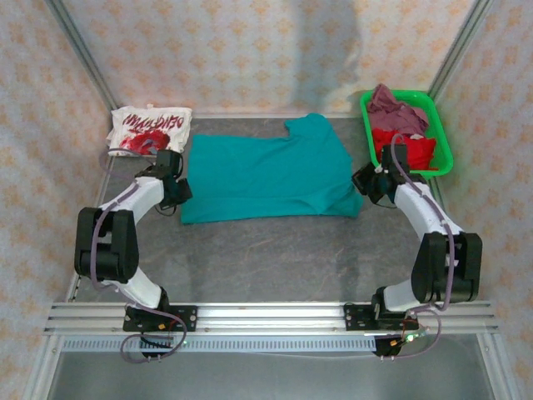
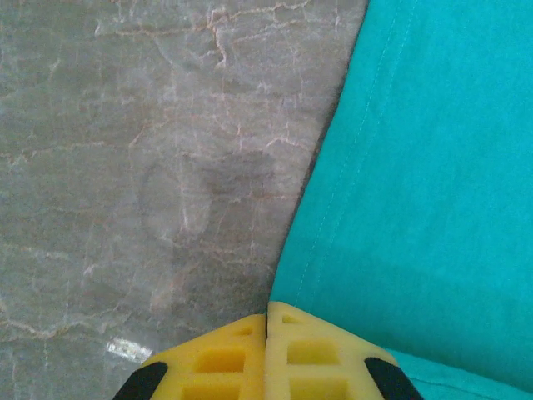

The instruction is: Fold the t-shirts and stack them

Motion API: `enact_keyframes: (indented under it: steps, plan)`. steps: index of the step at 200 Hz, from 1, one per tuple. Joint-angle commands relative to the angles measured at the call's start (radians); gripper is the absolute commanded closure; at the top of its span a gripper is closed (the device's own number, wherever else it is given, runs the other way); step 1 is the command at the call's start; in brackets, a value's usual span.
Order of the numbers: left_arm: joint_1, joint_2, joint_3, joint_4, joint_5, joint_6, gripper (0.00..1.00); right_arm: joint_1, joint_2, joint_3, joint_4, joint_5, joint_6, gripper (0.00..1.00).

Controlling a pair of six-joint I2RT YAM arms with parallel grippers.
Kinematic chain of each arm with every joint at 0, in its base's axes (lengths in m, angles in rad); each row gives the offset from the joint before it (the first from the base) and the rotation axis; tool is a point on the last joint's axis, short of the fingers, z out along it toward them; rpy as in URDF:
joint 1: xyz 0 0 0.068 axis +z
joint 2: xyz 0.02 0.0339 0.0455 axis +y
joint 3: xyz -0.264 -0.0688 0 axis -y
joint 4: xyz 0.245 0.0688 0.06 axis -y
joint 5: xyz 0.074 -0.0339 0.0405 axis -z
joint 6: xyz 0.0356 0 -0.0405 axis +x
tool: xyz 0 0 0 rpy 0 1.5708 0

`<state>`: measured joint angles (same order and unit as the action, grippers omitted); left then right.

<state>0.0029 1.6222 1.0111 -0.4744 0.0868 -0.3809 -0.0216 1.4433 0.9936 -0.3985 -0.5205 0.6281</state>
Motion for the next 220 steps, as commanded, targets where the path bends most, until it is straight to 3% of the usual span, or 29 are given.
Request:
enact_keyframes:
  steps: [1,161,183,200,207,220]
  plan:
    - [0.009,0.024,0.057,-0.001,-0.051,0.03,1.0,-0.003,0.015,0.044,0.027,0.029,0.001,1.0]
    - [0.009,0.168,0.191,-0.042,-0.091,0.066,1.0,0.008,0.212,0.199,0.033,-0.004,0.001,1.0]
    - [0.009,0.183,0.216,-0.034,-0.095,0.074,1.0,0.008,0.244,0.218,0.062,-0.002,0.011,0.85]
    - [0.009,0.205,0.268,-0.055,-0.088,0.08,0.59,0.008,0.276,0.265,0.048,-0.005,0.01,0.71]
    - [0.006,0.206,0.294,-0.071,-0.085,0.082,0.53,0.009,0.282,0.288,0.031,-0.005,0.005,0.7]
    - [-0.005,0.179,0.308,-0.078,-0.102,0.079,0.5,0.012,0.273,0.304,0.018,-0.003,-0.005,0.7]
